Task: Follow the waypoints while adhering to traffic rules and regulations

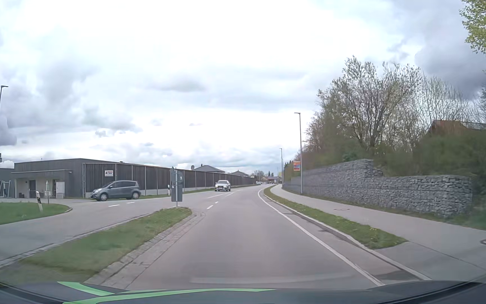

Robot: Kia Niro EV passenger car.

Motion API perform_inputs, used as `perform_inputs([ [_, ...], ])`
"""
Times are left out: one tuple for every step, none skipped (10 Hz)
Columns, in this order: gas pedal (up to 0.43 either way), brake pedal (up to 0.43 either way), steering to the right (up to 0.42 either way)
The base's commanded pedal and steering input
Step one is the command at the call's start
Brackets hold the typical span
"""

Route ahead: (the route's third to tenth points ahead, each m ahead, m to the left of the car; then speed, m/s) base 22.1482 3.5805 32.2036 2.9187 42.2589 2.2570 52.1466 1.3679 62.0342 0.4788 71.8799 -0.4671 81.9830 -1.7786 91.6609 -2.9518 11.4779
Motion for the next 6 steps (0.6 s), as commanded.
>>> perform_inputs([
  [0.098,0.000,0.001],
  [0.098,0.000,0.001],
  [0.098,0.000,0.000],
  [0.098,0.000,-0.001],
  [0.098,0.000,-0.001],
  [0.098,0.000,-0.001],
])
